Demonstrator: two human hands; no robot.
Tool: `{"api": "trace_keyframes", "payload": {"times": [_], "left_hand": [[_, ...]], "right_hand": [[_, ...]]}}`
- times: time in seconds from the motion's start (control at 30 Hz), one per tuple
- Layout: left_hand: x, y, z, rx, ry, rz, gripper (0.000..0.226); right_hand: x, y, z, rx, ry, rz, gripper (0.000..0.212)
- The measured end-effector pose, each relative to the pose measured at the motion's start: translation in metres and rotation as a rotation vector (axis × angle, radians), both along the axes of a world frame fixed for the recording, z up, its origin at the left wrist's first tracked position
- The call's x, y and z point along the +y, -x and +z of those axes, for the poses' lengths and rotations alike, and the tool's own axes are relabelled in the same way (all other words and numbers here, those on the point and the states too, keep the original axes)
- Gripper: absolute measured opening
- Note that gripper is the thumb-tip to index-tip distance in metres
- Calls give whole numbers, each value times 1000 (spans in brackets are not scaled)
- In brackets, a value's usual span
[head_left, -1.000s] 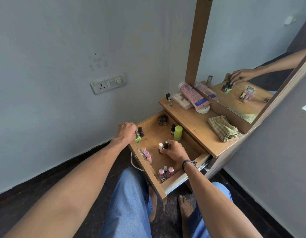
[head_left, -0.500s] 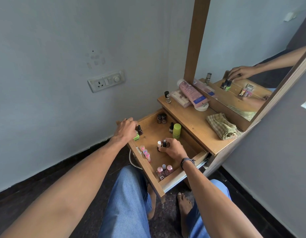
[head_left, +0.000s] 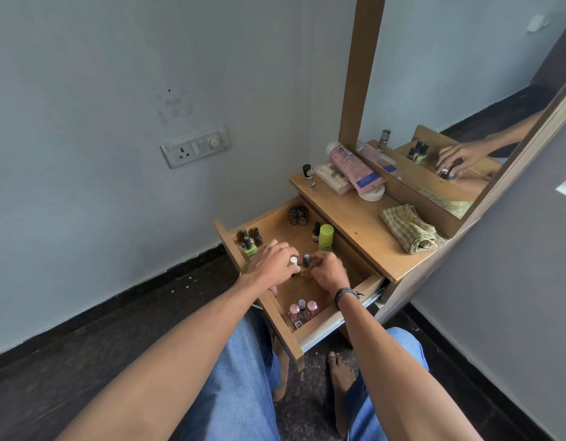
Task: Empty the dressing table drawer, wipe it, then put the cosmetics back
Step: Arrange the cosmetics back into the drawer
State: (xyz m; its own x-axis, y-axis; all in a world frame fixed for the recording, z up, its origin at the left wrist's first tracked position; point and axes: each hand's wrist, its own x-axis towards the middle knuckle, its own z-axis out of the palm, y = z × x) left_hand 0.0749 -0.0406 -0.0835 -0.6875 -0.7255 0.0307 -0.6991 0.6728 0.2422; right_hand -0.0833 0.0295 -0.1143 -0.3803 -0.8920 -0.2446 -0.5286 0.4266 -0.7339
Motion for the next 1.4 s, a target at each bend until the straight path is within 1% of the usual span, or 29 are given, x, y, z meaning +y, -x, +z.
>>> {"api": "trace_keyframes", "payload": {"times": [0.17, 0.3, 0.4, 0.6, 0.77, 1.17, 1.4], "left_hand": [[0, 7, -2, -19, 46, 19, 37], [-1, 5, -3, 2, 61, 37, 31], [-3, 0, -1, 23, 117, 75, 26], [-25, -15, 14, 0, 194, 206, 29], [-44, -27, 22, -29, 216, 244, 32], [-56, -33, 10, -24, 200, 263, 33], [-64, -31, 13, -86, 240, 236, 33]], "right_hand": [[0, 0, 0, -3, 1, 9, 30], [0, -1, 1, 12, -8, 36, 30], [0, -1, 1, 9, -21, 41, 29], [-2, -1, 1, 13, -35, 54, 29], [-4, -1, -4, 14, -46, 62, 25], [-7, -3, -5, 21, -64, 99, 24], [-8, -3, -7, 25, -59, 97, 27]]}}
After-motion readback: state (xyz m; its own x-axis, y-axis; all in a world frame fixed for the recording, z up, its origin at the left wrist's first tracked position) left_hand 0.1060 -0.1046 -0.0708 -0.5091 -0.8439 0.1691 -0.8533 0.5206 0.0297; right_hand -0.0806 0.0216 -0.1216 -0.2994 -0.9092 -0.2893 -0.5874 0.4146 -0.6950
